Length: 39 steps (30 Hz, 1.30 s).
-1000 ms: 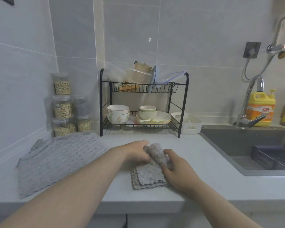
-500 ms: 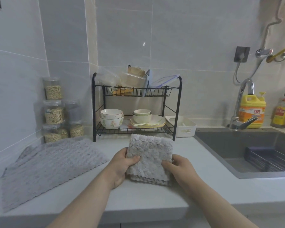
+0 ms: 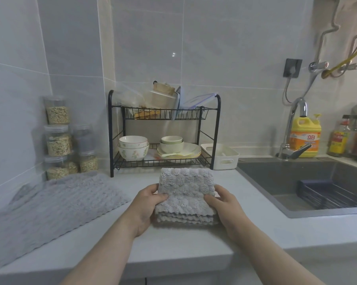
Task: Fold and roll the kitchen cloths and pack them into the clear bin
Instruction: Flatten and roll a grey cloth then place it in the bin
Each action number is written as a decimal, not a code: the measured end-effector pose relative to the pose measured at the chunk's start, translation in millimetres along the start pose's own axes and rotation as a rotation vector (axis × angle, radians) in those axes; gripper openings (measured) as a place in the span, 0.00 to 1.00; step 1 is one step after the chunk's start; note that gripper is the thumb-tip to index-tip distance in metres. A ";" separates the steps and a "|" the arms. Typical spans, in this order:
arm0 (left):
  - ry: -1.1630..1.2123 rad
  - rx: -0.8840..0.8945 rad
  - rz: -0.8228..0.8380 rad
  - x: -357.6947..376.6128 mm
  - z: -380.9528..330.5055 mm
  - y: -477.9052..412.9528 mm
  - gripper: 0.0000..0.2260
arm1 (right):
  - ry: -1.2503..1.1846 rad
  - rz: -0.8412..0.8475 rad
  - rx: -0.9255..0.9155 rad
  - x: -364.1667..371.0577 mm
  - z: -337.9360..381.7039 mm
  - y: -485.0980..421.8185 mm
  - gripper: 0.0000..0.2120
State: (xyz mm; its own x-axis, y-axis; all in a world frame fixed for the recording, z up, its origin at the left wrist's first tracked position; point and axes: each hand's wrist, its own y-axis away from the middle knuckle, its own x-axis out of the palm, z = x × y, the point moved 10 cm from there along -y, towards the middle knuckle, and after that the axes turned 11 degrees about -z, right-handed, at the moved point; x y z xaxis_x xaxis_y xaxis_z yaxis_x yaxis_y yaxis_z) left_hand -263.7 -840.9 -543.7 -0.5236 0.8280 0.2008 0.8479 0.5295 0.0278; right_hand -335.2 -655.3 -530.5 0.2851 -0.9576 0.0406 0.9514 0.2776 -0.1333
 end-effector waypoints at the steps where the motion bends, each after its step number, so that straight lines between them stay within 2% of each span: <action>1: 0.000 -0.004 -0.001 0.4 0.1 0.3 0.10 | -0.018 -0.007 0.004 -1.9 0.1 -1.0 0.14; 9: 0.090 -0.073 0.056 3.0 4.3 -2.3 0.15 | -0.178 0.025 0.064 -3.0 -8.8 -9.8 0.21; 14: 0.079 -0.132 0.009 -4.8 12.0 -9.3 0.20 | -0.171 0.080 0.059 0.7 -7.4 -10.0 0.20; 19: 0.045 -0.109 -0.021 -6.4 12.1 -10.5 0.16 | -0.180 0.077 0.095 0.6 -14.3 -13.1 0.21; 23: 0.120 -0.116 0.021 -0.3 9.5 -2.6 0.13 | -0.153 0.099 0.137 5.2 -21.8 -12.7 0.16; 25: 0.068 -0.077 0.016 1.6 9.1 -1.8 0.14 | -0.048 0.081 0.070 6.0 -17.6 -8.7 0.18; 26: -0.014 -0.020 0.006 0.7 6.9 -3.0 0.12 | 0.026 0.056 -0.004 4.3 -11.5 -7.1 0.14; 27: -0.098 0.042 -0.005 0.0 5.7 -3.9 0.14 | 0.074 0.028 -0.066 2.7 -6.6 -6.1 0.09; 28: -0.152 0.084 -0.017 -1.0 5.4 -4.7 0.17 | 0.087 0.010 -0.094 1.3 -3.3 -4.7 0.08; 30: -0.132 0.090 -0.047 -5.0 6.4 -7.4 0.25 | 0.076 -0.012 -0.086 -1.1 -3.8 -4.6 0.19; 31: -0.109 0.078 -0.062 -6.4 6.4 -7.2 0.25 | 0.071 -0.028 -0.074 -3.2 -5.3 -5.7 0.21; 34: -0.089 0.091 -0.092 -8.9 3.7 -5.6 0.12 | 0.073 -0.036 -0.050 -5.8 -8.5 -8.0 0.23; 39: -0.068 0.130 -0.090 -7.5 -0.9 -5.1 0.14 | 0.094 0.097 -0.058 9.5 -8.9 -2.8 0.20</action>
State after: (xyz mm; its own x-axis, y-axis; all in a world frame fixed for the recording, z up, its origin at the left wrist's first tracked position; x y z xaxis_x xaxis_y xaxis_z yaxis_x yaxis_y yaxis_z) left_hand -264.1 -850.0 -544.5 -0.6047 0.7847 0.1360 0.7821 0.6174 -0.0848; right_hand -336.1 -665.9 -538.5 0.3610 -0.9301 -0.0674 0.9108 0.3672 -0.1888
